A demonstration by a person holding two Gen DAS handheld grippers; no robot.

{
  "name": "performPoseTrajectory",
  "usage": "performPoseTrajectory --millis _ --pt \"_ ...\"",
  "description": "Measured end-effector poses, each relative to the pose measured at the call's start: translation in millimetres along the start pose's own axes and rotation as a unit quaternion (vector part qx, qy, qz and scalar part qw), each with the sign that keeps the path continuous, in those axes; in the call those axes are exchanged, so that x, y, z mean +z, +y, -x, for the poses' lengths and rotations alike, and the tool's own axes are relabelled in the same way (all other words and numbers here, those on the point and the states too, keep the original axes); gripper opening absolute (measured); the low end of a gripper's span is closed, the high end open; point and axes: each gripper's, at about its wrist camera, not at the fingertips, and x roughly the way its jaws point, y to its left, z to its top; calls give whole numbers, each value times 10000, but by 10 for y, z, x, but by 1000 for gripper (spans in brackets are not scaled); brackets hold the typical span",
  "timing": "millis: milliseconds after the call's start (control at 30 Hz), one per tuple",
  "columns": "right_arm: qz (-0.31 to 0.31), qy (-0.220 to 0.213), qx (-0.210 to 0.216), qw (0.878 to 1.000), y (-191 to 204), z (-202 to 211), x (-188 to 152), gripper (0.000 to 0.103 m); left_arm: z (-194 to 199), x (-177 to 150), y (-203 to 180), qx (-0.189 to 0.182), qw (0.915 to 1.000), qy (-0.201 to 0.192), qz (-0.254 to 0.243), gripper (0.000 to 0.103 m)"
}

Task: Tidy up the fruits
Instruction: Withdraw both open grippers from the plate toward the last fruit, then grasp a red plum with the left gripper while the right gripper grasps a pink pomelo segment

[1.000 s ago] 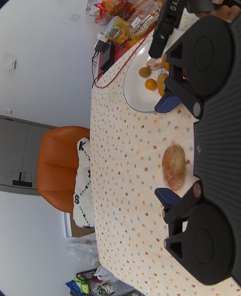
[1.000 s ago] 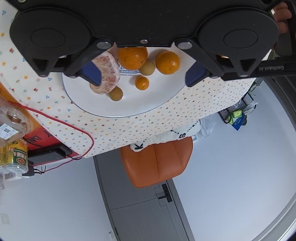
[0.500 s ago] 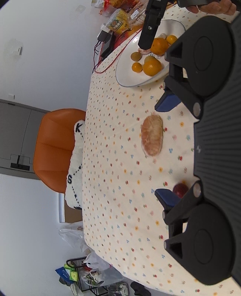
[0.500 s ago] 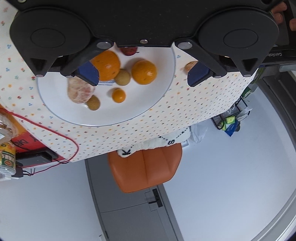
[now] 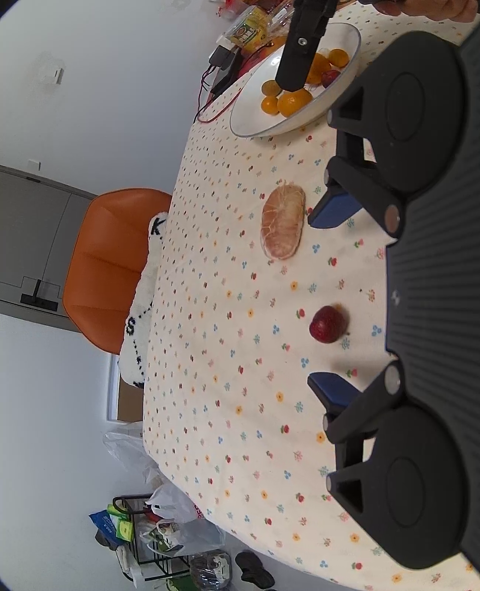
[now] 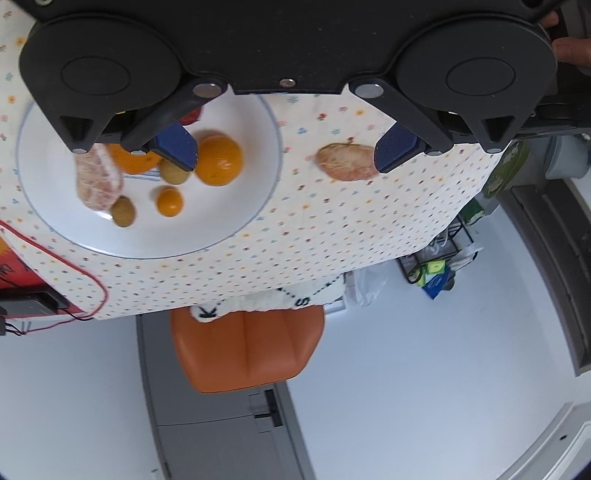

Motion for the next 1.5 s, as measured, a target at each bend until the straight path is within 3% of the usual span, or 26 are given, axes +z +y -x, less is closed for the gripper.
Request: performPoseTrajectory --millis 167,333,400,467,667,1500 --pt "194 27 247 9995 157 -27 -11 103 -51 -30 59 -39 9999 77 72 62" --pt "287 52 374 9989 282 -77 -12 92 -118 -55 75 -2 9999 62 86 54" --pt "309 109 421 9986 315 -118 -11 82 -131 -53 69 18 10000 55 40 33" --pt "331 141 456 9983 347 -161 -3 78 -141 -39 100 -12 9999 99 106 21" --pt "362 205 587 9974 404 -290 33 66 -104 -20 195 -67 9997 98 198 21" --pt "817 538 456 9942 551 -966 169 66 -2 85 586 193 9985 -33 510 22"
